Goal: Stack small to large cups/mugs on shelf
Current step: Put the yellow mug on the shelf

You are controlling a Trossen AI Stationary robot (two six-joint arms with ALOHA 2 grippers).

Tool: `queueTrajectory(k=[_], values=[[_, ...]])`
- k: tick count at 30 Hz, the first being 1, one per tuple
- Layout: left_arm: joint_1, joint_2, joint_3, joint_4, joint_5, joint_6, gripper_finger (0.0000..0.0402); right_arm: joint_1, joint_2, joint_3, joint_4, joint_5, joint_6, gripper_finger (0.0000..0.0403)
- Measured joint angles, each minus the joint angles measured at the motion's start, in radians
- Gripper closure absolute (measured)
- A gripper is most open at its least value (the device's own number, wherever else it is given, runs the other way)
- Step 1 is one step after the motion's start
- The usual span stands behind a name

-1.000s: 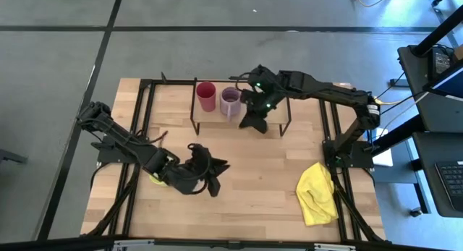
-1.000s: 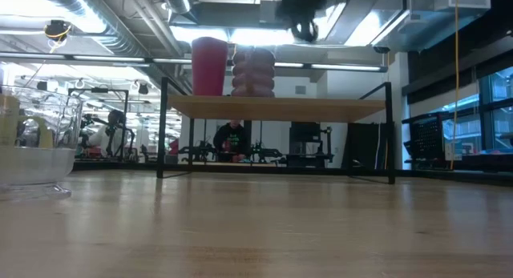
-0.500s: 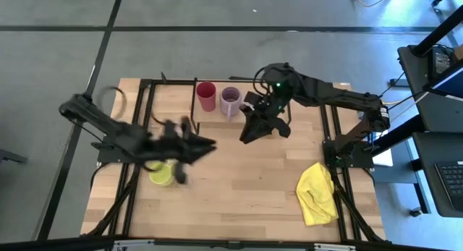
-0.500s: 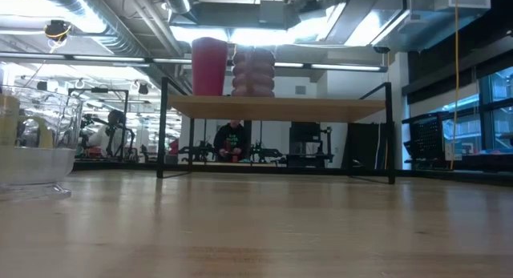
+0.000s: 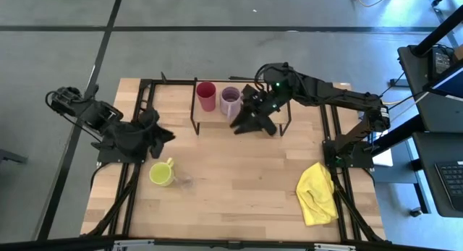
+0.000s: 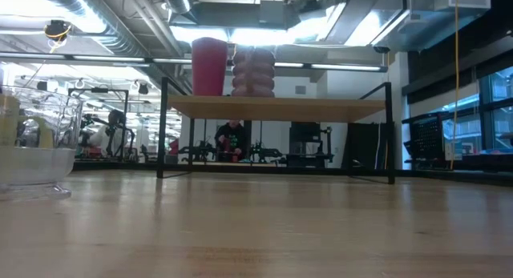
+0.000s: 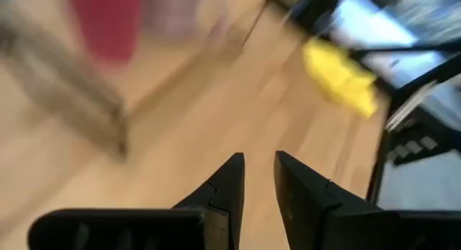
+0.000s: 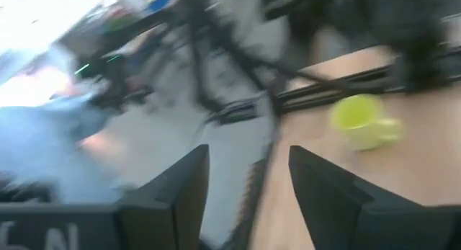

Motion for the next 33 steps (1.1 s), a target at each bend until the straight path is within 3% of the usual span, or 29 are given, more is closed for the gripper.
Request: queueTrajectory(k=[4, 8, 12, 19, 23, 27, 33], values=[[0.000, 0.011, 0.000, -0.271, 0.137, -0.271, 0.0330, -0.016, 0.000, 0.000, -0.003, 0.168, 0.000, 0.0200], [-0.004, 0.057, -0.008, -0.454, 0.253, -0.473, 0.0330, -0.048, 0.000, 0.000, -0.003, 0.215, -0.002, 0.0199], [-0.013, 0.060, -0.100, -0.411, 0.277, -0.545, 0.0330, -0.090, 0.000, 0.000, 0.002, 0.179, -0.015, 0.0198], [-0.074, 0.062, -0.357, -0.342, 0.537, -0.642, 0.0326, -0.159, 0.000, 0.000, -0.005, 0.130, -0.049, 0.0190], [-0.115, 0.063, -0.369, -0.195, 0.496, -0.634, 0.0314, -0.196, 0.000, 0.000, -0.005, 0.130, -0.039, 0.0189], [-0.136, 0.062, -0.373, -0.160, 0.457, -0.614, 0.0308, -0.221, 0.000, 0.000, -0.005, 0.162, -0.022, 0.0189], [-0.150, 0.063, -0.461, -0.121, 0.558, -0.613, 0.0307, -0.227, 0.000, 0.000, -0.001, 0.240, 0.017, 0.0189]])
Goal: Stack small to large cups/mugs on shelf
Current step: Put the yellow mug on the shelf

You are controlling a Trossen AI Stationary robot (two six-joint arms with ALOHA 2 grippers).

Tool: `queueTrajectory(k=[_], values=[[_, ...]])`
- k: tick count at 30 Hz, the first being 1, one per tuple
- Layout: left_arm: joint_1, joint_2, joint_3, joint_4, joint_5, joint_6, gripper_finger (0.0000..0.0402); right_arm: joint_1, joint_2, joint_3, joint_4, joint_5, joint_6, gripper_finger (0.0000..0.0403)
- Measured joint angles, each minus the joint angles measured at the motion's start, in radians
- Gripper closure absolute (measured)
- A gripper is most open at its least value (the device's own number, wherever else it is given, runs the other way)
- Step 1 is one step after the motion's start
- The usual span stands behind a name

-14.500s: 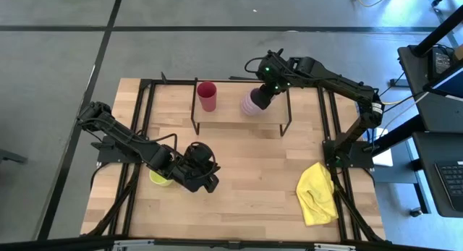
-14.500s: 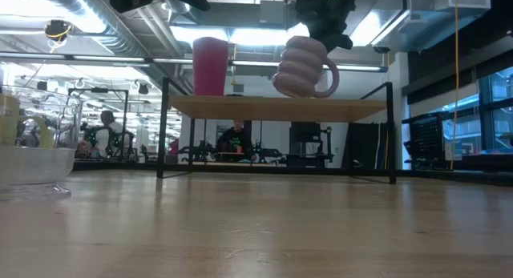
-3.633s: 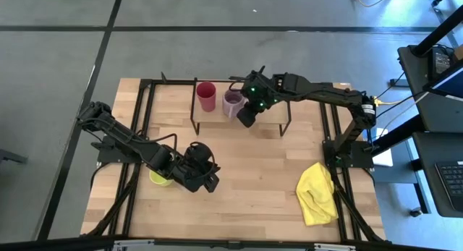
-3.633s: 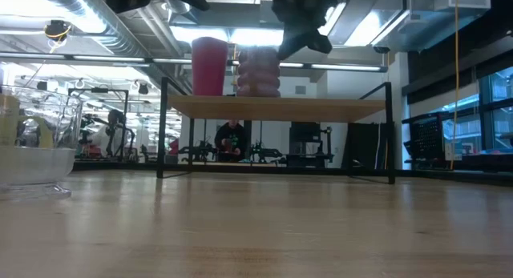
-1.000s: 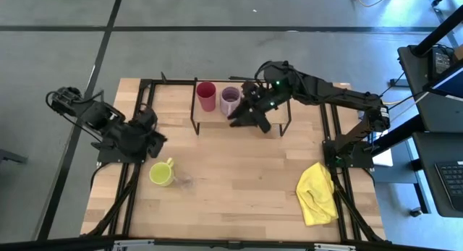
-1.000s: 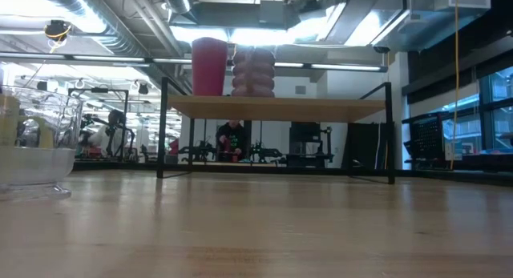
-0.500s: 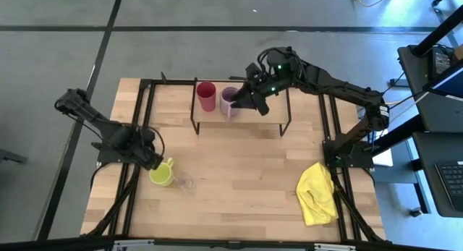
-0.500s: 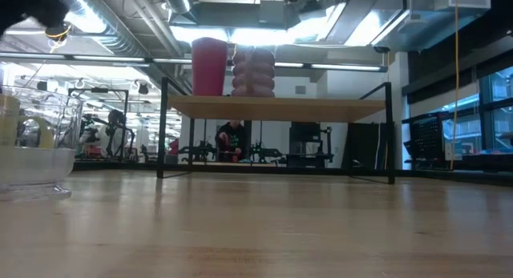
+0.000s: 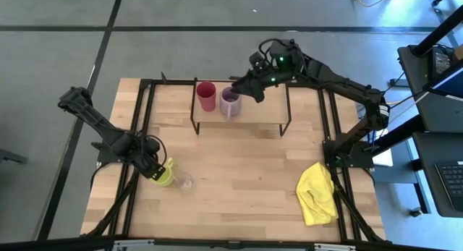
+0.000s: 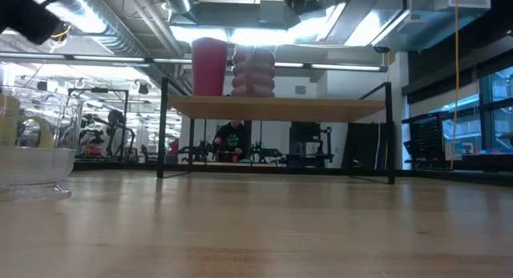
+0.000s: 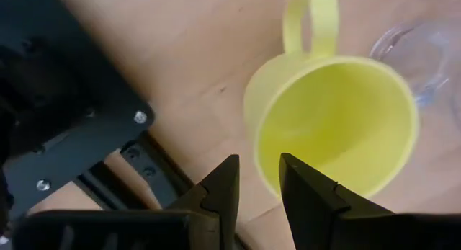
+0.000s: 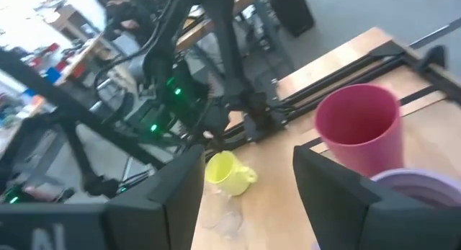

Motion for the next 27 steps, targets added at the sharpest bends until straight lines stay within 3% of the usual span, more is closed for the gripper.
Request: queueTrajectory(k=[5, 16, 23, 27], values=[[0.000, -0.002, -0.051, 0.090, -0.004, 0.001, 0.0307, 0.000, 0.000, 0.000, 0.003, 0.055, 0.007, 0.0189], [0.001, 0.000, -0.131, 0.145, -0.028, 0.011, 0.0308, -0.008, 0.000, 0.000, 0.010, 0.057, 0.033, 0.0189], [0.002, 0.000, -0.131, 0.133, -0.105, 0.139, 0.0315, -0.037, 0.000, 0.000, 0.010, 0.056, 0.031, 0.0189], [0.002, 0.000, -0.131, 0.135, -0.173, 0.311, 0.0341, -0.051, 0.000, 0.000, 0.010, 0.057, 0.029, 0.0189]])
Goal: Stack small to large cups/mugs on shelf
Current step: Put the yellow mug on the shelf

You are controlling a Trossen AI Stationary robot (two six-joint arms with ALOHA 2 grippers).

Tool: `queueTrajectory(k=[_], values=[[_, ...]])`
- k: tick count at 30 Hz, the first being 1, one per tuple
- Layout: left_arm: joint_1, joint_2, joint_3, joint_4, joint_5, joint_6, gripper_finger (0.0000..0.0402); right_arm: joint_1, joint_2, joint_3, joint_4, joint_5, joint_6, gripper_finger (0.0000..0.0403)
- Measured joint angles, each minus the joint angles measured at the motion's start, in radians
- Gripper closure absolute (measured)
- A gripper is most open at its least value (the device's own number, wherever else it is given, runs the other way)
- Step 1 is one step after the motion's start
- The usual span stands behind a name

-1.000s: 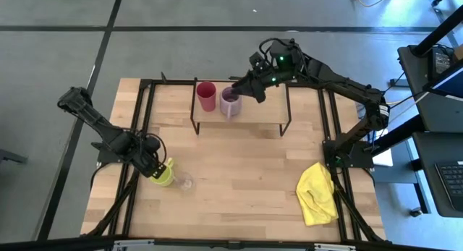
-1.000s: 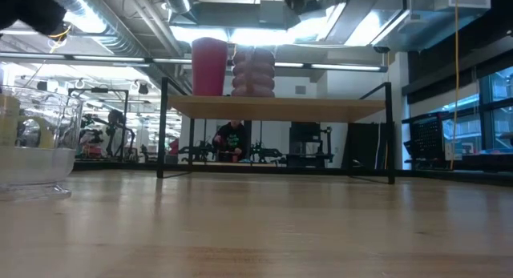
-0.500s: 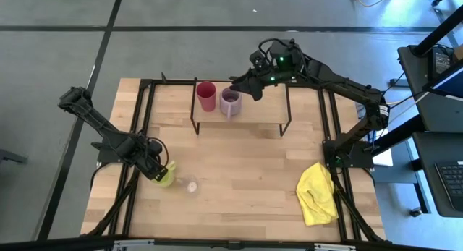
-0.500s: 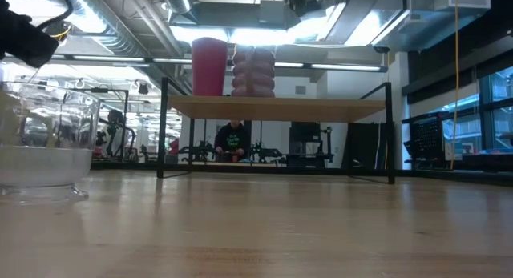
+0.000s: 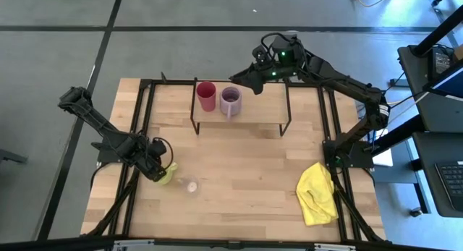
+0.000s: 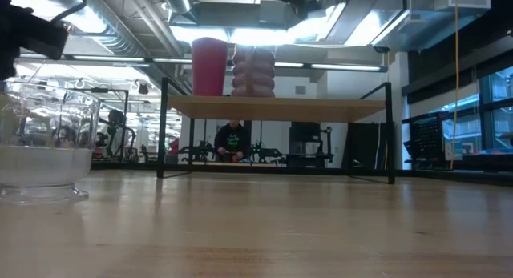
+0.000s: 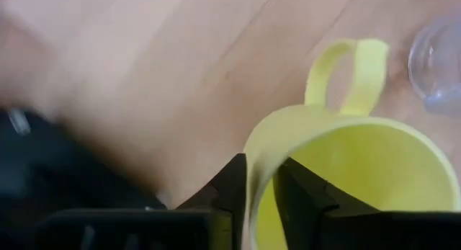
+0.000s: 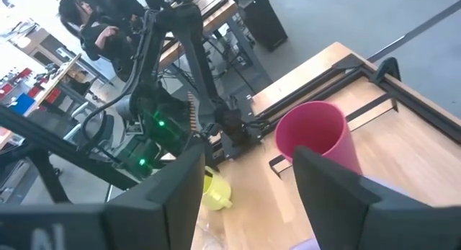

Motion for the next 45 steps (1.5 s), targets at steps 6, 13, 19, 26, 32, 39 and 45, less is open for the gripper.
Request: queueTrajectory(k=[6, 13, 19, 26, 32, 39, 45], values=[[0.034, -0.001, 0.000, -0.005, -0.083, 0.330, 0.0393, -0.016, 0.000, 0.000, 0.000, 0.000, 0.003, 0.0189], [0.149, -0.002, 0.004, 0.000, -0.076, 0.776, 0.0396, -0.018, 0.000, 0.000, -0.021, 0.000, 0.005, 0.0189], [0.203, -0.003, 0.045, -0.014, -0.085, 0.891, 0.0399, -0.018, 0.002, 0.000, -0.110, 0.074, 0.004, 0.0189], [0.273, -0.005, 0.180, 0.004, -0.129, 0.899, 0.0400, -0.009, 0.017, 0.000, -0.114, 0.062, 0.008, 0.0189], [0.346, -0.005, 0.281, 0.016, -0.172, 0.982, 0.0400, -0.008, 0.030, -0.001, -0.106, 0.052, 0.015, 0.0189], [0.482, 0.037, 0.372, 0.103, -0.145, 1.168, 0.0401, -0.030, 0.025, -0.001, -0.111, 0.048, 0.050, 0.0189], [0.622, 0.178, 0.470, 0.191, -0.028, 1.295, 0.0401, -0.024, -0.027, 0.033, -0.074, 0.017, -0.017, 0.0189]])
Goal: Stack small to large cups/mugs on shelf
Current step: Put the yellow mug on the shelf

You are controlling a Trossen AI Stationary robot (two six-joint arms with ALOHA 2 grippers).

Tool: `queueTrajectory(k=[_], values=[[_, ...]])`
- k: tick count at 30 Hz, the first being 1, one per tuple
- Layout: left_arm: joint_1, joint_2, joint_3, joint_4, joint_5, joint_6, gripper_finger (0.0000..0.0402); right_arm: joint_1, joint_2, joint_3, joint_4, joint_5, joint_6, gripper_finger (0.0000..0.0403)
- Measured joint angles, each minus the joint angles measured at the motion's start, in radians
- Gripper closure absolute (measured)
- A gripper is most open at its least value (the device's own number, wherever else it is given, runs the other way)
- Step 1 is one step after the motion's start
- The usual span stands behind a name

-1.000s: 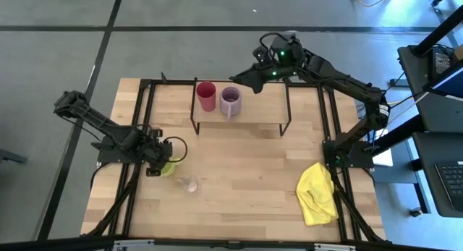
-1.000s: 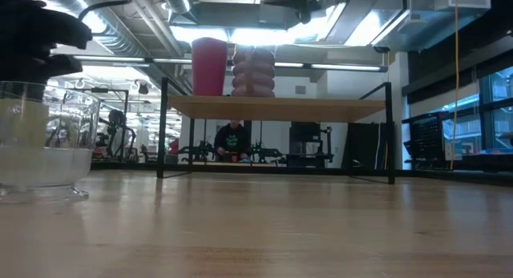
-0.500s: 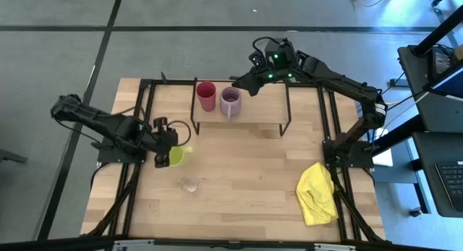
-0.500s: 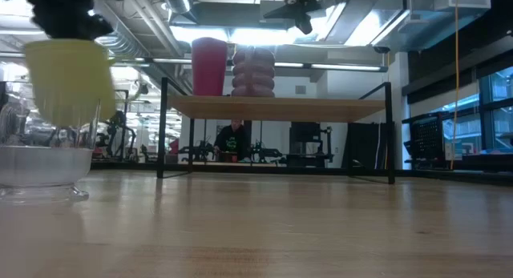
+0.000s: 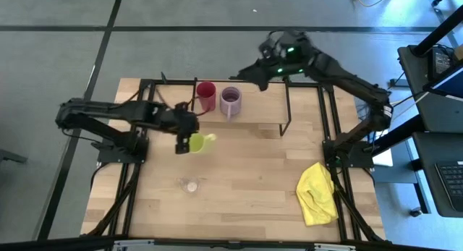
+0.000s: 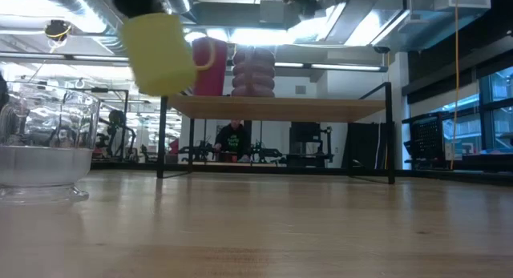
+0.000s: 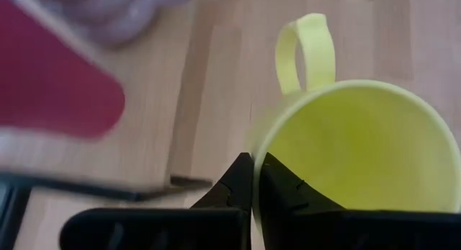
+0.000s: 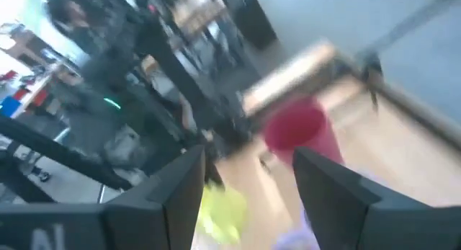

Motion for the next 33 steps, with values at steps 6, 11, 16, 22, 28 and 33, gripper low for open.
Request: queueTrajectory(k=[6, 11, 16, 22, 28, 33], values=[[0.032, 0.175, 0.118, 0.007, 0.052, 0.095, 0.0399, 0.035, -0.074, 0.125, -0.103, 0.150, -0.147, 0.0189], [-0.020, 0.292, 0.202, 0.008, 0.055, 0.153, 0.0400, 0.112, -0.128, 0.192, -0.330, 0.387, -0.206, 0.0189], [-0.061, 0.374, 0.260, 0.007, 0.057, 0.246, 0.0400, 0.198, -0.154, 0.192, -0.417, 0.503, -0.087, 0.0189], [-0.087, 0.425, 0.275, 0.070, 0.129, 0.427, 0.0400, 0.277, -0.154, 0.192, -0.541, 0.620, 0.215, 0.0189], [-0.128, 0.485, 0.276, 0.172, 0.164, 0.528, 0.0400, 0.415, -0.154, 0.192, -0.817, 0.726, 0.446, 0.0189], [-0.153, 0.548, 0.276, 0.168, 0.160, 0.578, 0.0400, 0.519, -0.155, 0.192, -0.922, 0.738, 0.573, 0.0189]])
